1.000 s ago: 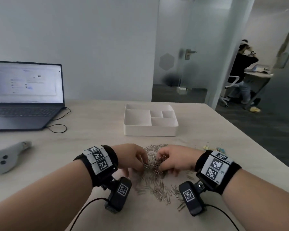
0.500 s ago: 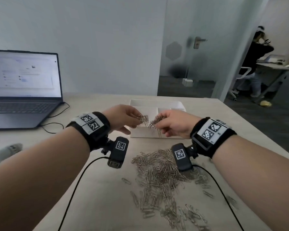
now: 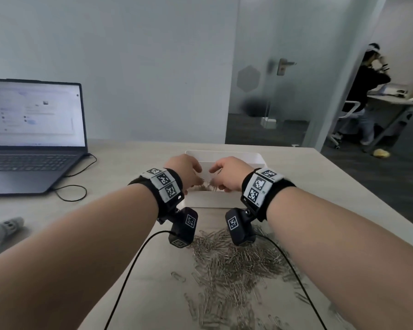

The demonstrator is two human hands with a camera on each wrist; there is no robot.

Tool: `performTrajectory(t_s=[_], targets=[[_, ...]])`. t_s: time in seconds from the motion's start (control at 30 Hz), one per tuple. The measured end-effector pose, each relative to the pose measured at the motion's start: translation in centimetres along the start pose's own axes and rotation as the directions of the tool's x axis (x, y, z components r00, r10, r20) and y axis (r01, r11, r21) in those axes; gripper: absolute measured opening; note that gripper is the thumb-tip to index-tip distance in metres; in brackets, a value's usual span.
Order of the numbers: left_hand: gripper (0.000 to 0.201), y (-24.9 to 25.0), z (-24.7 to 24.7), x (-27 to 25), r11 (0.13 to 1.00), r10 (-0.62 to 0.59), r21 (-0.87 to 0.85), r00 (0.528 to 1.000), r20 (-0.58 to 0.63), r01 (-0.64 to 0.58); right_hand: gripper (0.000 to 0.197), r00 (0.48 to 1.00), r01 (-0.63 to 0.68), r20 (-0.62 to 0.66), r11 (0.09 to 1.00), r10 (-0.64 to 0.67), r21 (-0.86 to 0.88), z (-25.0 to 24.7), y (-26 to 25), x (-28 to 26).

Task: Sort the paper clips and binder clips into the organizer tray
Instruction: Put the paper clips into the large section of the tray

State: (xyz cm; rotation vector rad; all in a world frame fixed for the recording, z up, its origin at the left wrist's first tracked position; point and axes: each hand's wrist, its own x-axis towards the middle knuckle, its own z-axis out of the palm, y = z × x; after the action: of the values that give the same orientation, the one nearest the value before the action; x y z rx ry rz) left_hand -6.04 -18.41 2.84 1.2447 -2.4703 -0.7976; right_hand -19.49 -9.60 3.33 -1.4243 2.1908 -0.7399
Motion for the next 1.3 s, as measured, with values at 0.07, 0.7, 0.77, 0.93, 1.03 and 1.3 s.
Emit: performTrajectory(t_s=[0.07,0.7,0.77,0.93,1.03,1.3], targets=[[0.028,0.2,-0.1,-0.7,0.999,0.023,0.028,1.000,0.001,-0.024,0.043,1.000,0.028,0.011,0.999,-0.028,-0.033,-0.5,0.0,-0.7],[0.105,2.8,2.6,-12.9,0.809,-0.016,0.539,0.907,0.421,-0.236,0.092,0.899,0.157,0.415,0.783,0.139,-0.602,-0.9,2.2,-12.6],[0.101,3.2,3.2,-13.4,0.775,-0.016,0.575,0.902,0.431,-0.261,0.087,0.912,0.171,0.395,0.775,0.109,-0.608,-0.5,2.3,-13.2],[0.072,4.3,3.8,-14.4,0.800,0.059,0.520,0.902,0.427,-0.299,0.064,0.923,0.176,0.381,0.822,0.052,-0.541,0.4,2.1,-13.3],[0.049,5.0,3.9,-14.7,0.796,0.107,0.501,0.893,0.437,-0.340,0.056,0.927,0.183,0.374,0.844,0.022,-0.504,0.9,2.2,-13.0],[0.036,3.3,3.9,-13.9,0.909,0.074,0.355,0.923,0.379,-0.219,0.024,0.922,0.145,0.386,0.892,0.036,-0.428,1.2,2.9,-12.4]])
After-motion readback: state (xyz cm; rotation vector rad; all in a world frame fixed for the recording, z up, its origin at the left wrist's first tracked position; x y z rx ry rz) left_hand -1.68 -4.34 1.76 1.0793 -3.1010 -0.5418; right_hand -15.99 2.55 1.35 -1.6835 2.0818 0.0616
